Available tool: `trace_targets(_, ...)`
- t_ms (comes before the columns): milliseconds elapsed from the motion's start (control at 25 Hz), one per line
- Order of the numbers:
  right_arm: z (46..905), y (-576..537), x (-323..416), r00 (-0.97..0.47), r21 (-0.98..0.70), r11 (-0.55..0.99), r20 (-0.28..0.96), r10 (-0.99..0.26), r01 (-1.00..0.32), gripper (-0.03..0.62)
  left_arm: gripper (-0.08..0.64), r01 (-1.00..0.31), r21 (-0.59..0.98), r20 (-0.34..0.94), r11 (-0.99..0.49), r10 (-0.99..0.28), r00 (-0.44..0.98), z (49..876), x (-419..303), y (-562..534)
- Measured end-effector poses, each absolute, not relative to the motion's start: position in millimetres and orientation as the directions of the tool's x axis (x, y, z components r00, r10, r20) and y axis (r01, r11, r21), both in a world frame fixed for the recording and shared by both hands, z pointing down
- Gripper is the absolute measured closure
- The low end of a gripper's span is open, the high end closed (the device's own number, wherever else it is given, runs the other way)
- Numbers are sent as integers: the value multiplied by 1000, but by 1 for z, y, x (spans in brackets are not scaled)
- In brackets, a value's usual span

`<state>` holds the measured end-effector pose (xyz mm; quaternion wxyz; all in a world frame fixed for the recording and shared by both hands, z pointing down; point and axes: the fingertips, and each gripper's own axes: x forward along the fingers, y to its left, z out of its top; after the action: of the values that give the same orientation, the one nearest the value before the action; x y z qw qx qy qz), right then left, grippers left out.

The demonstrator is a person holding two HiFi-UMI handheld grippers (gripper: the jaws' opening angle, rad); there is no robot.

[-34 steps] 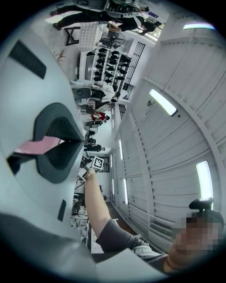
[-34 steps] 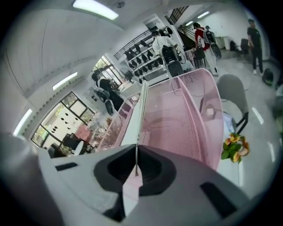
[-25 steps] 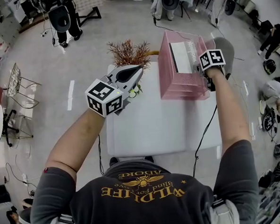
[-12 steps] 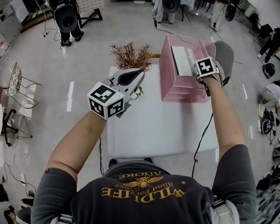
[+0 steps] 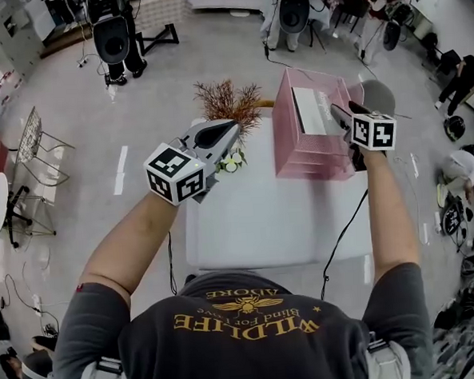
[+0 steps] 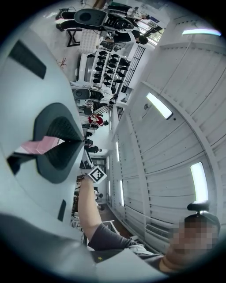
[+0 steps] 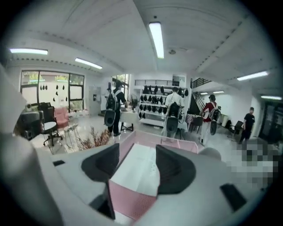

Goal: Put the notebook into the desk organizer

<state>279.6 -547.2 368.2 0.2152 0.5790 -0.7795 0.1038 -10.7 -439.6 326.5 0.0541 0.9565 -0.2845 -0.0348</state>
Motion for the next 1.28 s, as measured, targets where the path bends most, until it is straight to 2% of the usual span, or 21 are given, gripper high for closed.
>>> trace_targets(240, 309, -500, 234, -408, 35, 432, 264, -874, -901, 339, 560, -557, 95, -50, -825, -562, 825, 313, -34, -408)
trace_targets(400, 290, -459, 191, -497, 49, 514, 193, -846, -856, 380, 560, -577, 77, -61, -813, -581, 811, 305, -56, -385)
trace_targets(560, 294, -420, 147, -571, 25, 579, 142, -809, -815, 443, 560, -606, 48, -67, -794, -608, 791, 301, -84, -362)
trace_targets(760, 309, -375, 112, -628, -86, 623, 77, -774, -778, 537, 560, -655, 57, -66, -753, -658, 751, 307, -119, -334)
trace_targets(920, 333, -350, 96, -643, -174, 627, 48, -765, -759, 591, 560, -693, 70, -73, -718, -696, 714, 317, -147, -316)
trace_targets(1120, 354, -334, 97, -639, -190, 620, 58, -767, -761, 591, 560, -724, 95, -68, -683, -730, 680, 332, -162, -300)
trace_targets(1280, 361, -329, 97, -639, -138, 627, 76, -765, -767, 592, 560, -730, 124, -57, -672, -740, 670, 343, -166, -295)
